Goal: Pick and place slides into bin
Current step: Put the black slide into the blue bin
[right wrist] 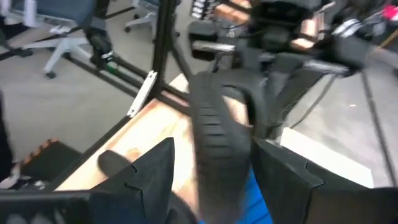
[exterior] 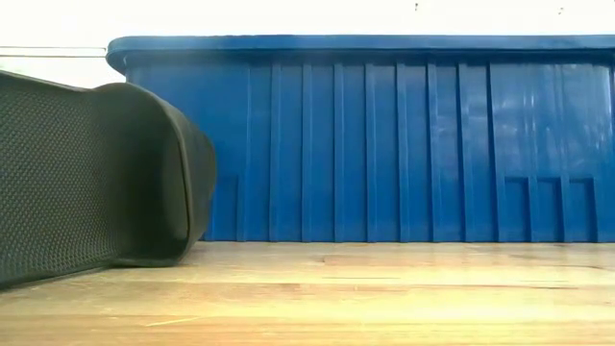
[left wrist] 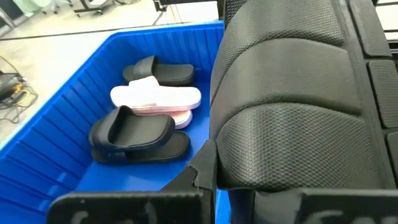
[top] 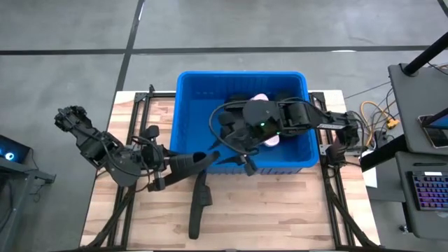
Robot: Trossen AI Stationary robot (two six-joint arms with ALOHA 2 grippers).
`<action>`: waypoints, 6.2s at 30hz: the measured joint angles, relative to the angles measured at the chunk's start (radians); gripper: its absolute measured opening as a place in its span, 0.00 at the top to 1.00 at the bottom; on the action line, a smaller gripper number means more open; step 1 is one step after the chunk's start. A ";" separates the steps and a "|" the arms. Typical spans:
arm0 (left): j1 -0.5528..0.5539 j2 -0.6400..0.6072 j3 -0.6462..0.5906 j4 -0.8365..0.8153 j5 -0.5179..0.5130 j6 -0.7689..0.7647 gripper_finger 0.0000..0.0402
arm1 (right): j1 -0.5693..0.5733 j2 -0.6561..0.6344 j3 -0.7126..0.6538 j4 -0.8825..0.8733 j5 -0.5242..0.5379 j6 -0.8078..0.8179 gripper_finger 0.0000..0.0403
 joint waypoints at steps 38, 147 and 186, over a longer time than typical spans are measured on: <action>0.002 -0.081 0.014 0.043 -0.247 0.174 0.24 | -0.043 -0.044 -0.006 -0.310 0.145 -0.048 0.90; 0.358 0.246 0.239 0.392 0.323 0.377 1.00 | -0.510 -0.295 -0.919 1.857 -1.274 1.114 0.71; 0.366 0.223 0.239 0.125 -0.476 0.472 1.00 | -0.521 -0.408 -0.920 1.137 -0.155 1.047 0.81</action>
